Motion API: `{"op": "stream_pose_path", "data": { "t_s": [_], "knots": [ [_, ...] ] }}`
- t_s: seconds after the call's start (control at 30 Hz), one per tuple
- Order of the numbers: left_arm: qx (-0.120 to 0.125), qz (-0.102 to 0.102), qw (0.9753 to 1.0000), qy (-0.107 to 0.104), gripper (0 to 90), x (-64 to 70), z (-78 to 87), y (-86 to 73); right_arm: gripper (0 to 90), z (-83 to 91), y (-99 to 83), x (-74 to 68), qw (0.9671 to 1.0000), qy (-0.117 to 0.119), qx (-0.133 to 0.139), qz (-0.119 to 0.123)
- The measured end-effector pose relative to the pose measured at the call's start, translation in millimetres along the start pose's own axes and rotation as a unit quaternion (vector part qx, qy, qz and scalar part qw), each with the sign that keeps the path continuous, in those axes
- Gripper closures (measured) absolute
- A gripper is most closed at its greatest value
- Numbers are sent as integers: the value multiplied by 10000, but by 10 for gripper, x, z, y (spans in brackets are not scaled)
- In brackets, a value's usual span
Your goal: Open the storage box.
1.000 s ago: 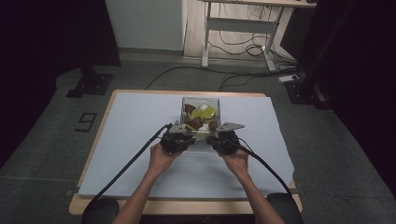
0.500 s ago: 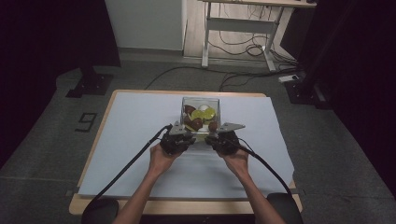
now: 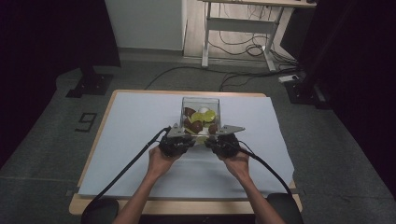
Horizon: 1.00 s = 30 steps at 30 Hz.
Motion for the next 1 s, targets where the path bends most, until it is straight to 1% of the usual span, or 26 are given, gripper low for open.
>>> {"op": "stream_pose_path", "data": {
  "t_s": [0.2, 0.37, 0.4, 0.53, 0.73, 1.0],
  "knots": [
    [-16, -59, 10000, -42, 772, 69, 24, -33, 787, 54, -33, -47, 9999, -32, -31, 117],
    [17, -60, 10000, -45, 773, 122, 49, -68, 786, 87, -56, -88, 9999, -40, -37, 124],
    [23, -63, 10000, -47, 773, 127, 52, -72, 787, 97, -65, -104, 9998, -48, -31, 172],
    [56, -44, 10000, -63, 773, 152, 69, -92, 787, 114, -78, -130, 9998, -52, -39, 202],
    [39, -62, 9999, -79, 778, 190, 88, -110, 787, 139, -95, -163, 9997, -77, -34, 243],
    [8, -97, 9999, -120, 782, 258, 109, -141, 779, 178, -129, -222, 9995, -44, -49, 320]
  ]
}}
Point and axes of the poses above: each handheld gripper's, and its own axes: z roughly backward along the jaws, y roughly out of its top, x roughly to its right, the point moved 8 cm from there along -z, roughly forward along the jaws, and after that the axes turned 9 degrees about -y, right-handed, at the moved point
